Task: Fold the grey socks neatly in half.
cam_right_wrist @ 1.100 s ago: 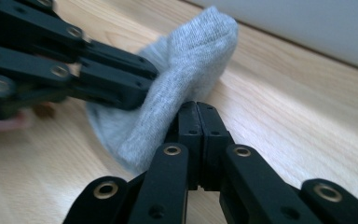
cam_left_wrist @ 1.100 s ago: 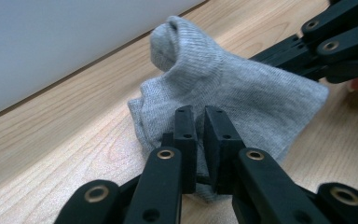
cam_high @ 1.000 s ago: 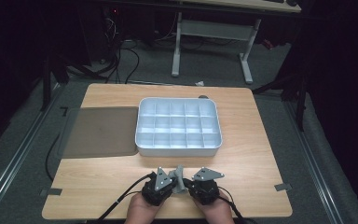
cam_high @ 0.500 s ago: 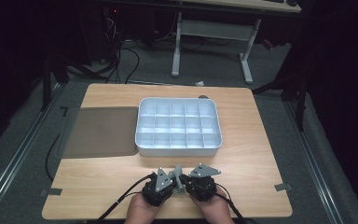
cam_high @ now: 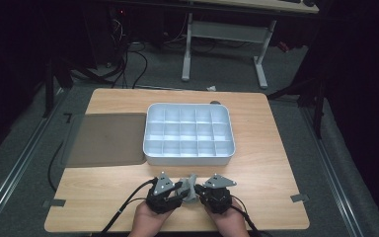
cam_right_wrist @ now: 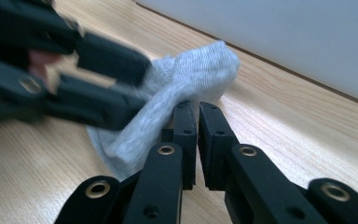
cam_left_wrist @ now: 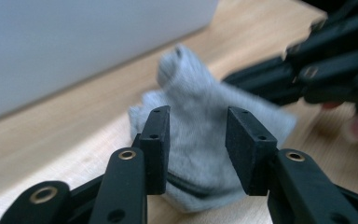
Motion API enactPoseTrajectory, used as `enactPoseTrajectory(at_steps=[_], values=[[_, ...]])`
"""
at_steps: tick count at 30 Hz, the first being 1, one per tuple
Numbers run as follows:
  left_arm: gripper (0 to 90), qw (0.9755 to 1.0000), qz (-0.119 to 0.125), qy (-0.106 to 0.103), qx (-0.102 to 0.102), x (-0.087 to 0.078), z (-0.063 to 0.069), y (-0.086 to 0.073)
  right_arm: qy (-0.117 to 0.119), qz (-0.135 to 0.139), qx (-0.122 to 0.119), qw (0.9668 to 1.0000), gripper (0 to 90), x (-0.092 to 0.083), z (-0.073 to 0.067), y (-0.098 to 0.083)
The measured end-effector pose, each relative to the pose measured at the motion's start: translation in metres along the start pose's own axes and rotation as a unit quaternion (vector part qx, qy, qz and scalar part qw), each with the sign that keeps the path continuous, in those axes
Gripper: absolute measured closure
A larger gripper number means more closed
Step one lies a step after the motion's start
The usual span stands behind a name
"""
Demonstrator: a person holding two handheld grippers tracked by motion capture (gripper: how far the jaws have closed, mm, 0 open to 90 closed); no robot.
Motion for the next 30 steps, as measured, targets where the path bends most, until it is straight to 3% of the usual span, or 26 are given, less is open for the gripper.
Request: enactPoseTrajectory(at_steps=[3,4,6,8,10,12,18,30], values=[[61.6,0.9995,0.031,0.011,-0.001,-0.016,-0.003,0.005,-0.001,0.002,-0.001,1.0,86.2,0.0,0.0,-0.001],[65.7,0.998,0.047,0.043,0.005,-0.028,-0.01,0.003,0.0,0.003,-0.002,1.0,86.3,0.0,0.0,-0.001],[70.1,0.9977,0.042,0.054,-0.003,-0.032,-0.016,0.0,0.0,0.002,-0.001,1.0,86.2,-0.001,0.001,-0.002],[74.7,0.9976,0.006,0.064,-0.025,-0.03,-0.025,-0.009,-0.001,0.001,0.001,1.0,86.1,-0.001,0.002,-0.003],[76.3,0.9971,-0.033,0.06,-0.032,-0.022,-0.026,-0.018,-0.001,0.001,0.0,1.0,85.3,-0.002,0.002,-0.003],[76.7,0.9967,-0.055,0.057,-0.021,-0.014,-0.02,-0.021,-0.002,0.005,0.002,1.0,85.3,-0.004,0.002,-0.002],[76.6,0.9973,-0.058,0.046,-0.005,-0.003,-0.006,-0.019,0.006,0.004,-0.004,1.0,85.2,-0.008,-0.001,0.001],[79.1,0.9975,-0.058,0.037,0.019,0.01,0.005,-0.01,0.008,-0.003,-0.008,0.9999,84.4,-0.005,-0.005,0.005]])
Point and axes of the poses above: each handheld gripper's, and its own axes: x roughly forward along the jaws, y roughly out of its top, z roughly to its right, the point moved 5 cm from there along x, roughly forward along the jaws, and after that the axes turned 1 degree about z, right-handed, at the moved point
